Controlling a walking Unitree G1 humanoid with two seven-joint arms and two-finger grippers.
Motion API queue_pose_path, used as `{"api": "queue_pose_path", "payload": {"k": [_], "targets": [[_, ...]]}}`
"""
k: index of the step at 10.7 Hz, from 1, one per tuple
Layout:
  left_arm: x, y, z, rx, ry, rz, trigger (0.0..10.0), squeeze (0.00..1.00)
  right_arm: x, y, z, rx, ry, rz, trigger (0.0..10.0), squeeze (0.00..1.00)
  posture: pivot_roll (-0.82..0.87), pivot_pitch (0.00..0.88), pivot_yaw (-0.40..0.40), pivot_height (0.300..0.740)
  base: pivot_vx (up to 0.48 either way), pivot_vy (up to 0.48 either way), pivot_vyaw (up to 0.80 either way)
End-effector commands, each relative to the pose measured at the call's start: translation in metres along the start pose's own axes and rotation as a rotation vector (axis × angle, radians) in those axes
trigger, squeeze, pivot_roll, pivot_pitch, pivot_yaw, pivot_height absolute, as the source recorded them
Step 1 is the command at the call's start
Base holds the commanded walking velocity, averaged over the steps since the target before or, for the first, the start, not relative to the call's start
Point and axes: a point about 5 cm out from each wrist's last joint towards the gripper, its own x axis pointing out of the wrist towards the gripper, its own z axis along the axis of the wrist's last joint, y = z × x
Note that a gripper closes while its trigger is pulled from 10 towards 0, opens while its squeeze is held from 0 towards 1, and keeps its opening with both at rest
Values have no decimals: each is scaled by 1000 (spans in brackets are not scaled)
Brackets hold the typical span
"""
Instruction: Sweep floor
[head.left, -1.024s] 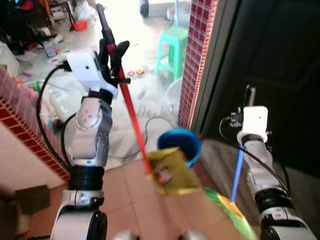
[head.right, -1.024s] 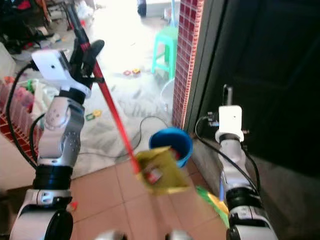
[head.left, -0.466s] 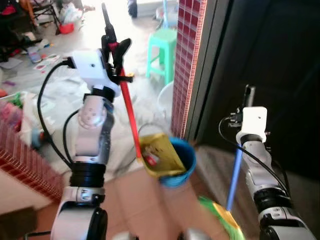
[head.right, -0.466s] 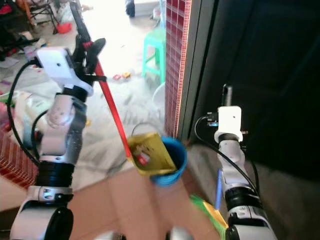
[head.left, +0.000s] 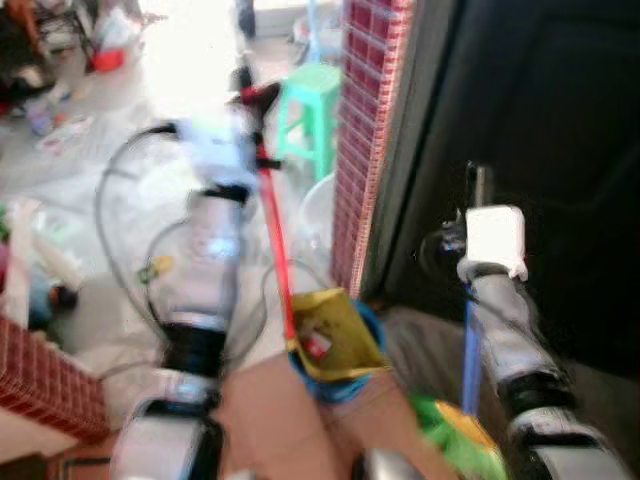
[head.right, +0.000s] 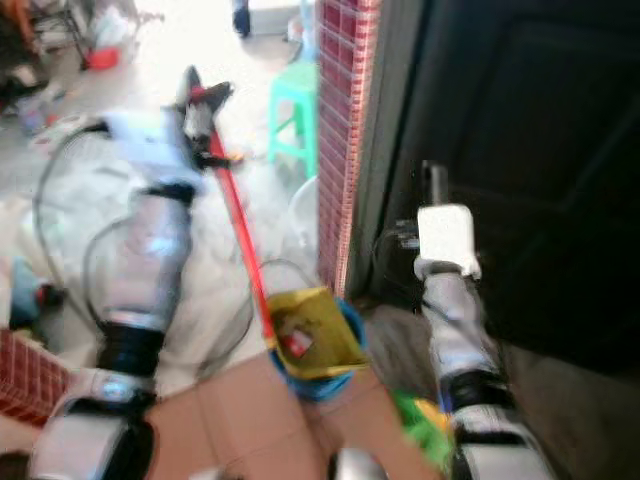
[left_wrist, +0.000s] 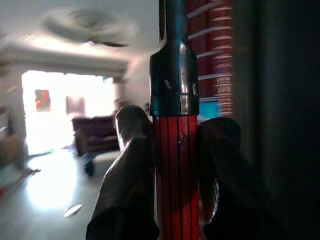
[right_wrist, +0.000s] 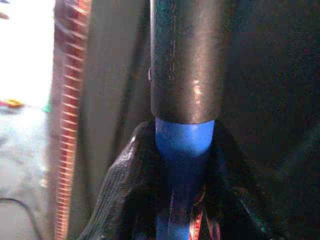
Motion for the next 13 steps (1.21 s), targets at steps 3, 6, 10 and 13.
{"api": "queue_pose_path", "payload": {"k": [3, 6, 10, 13], "targets": [[-7, -18, 6, 126, -76, -109, 10000, 0, 3, 10, 13, 13, -58, 27, 10000, 0, -76, 0, 21, 740, 0, 0, 0], [12, -7, 31, 123, -168, -43, 10000, 0, 5, 12, 14, 21, -58, 25, 10000, 0, -74, 0, 27, 740, 0, 0, 0], [6, -27, 34, 173, -194, -222, 10000, 0, 7, 13, 15, 27, -57, 24, 10000, 0, -74, 0, 31, 740, 0, 0, 0], [-24, -62, 12, 209, -137, -481, 10000, 0, 8, 13, 15, 26, -59, 22, 10000, 0, -75, 0, 27, 740, 0, 0, 0]]}}
